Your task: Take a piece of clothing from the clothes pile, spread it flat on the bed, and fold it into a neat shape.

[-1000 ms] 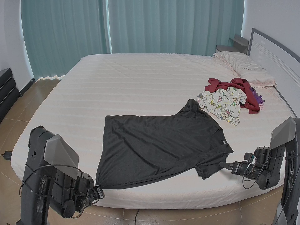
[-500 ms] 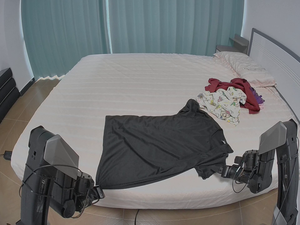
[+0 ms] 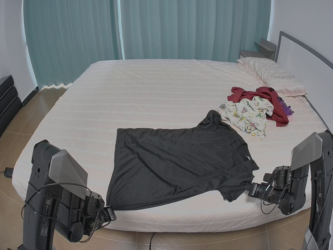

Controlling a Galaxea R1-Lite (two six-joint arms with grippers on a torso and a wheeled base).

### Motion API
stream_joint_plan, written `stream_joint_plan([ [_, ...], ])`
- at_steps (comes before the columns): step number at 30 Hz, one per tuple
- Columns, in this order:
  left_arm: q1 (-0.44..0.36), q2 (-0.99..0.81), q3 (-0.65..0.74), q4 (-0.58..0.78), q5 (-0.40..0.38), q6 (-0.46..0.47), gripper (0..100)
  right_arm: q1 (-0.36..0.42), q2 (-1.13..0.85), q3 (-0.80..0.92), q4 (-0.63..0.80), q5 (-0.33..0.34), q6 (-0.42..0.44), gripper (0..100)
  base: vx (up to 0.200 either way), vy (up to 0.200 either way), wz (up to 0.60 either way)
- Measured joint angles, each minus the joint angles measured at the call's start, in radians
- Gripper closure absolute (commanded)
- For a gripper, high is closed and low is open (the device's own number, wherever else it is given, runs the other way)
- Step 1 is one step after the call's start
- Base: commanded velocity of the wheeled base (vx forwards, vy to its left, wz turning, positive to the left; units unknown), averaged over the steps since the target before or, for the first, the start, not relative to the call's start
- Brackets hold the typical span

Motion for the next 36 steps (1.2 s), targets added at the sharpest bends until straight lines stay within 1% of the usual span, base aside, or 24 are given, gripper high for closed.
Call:
stream_joint_plan([
  [6,0.000,0.000,0.000,0.000,-0.001,0.000,100,-0.012,-0.112,0.104,0.008,0.042,-0.009,100,0.000,0.000,0.00],
  [11,0.000,0.000,0.000,0.000,-0.002,-0.001,100,-0.022,-0.182,0.166,0.064,0.053,-0.090,100,0.000,0.000,0.00],
  [15,0.000,0.000,0.000,0.000,-0.002,0.000,100,-0.029,-0.227,0.189,0.174,0.054,-0.146,100,0.000,0.000,0.00],
  [18,0.000,0.000,0.000,0.000,-0.002,0.000,100,-0.031,-0.261,0.190,0.269,0.054,-0.172,100,0.000,0.000,0.00],
  [21,0.000,0.000,0.000,0.000,-0.002,0.000,100,-0.034,-0.279,0.174,0.320,0.054,-0.185,100,0.000,0.000,0.00],
  [22,0.000,0.000,0.000,0.000,-0.002,0.000,100,-0.037,-0.281,0.167,0.329,0.054,-0.188,0,0.000,0.000,0.00],
  [28,0.000,0.000,0.000,0.000,-0.002,0.000,100,-0.059,-0.275,0.144,0.340,0.053,-0.207,0,0.000,0.000,0.00],
  [36,0.000,0.000,0.000,0.000,-0.003,0.000,100,-0.087,-0.254,0.107,0.333,0.047,-0.207,0,0.000,0.000,0.00],
])
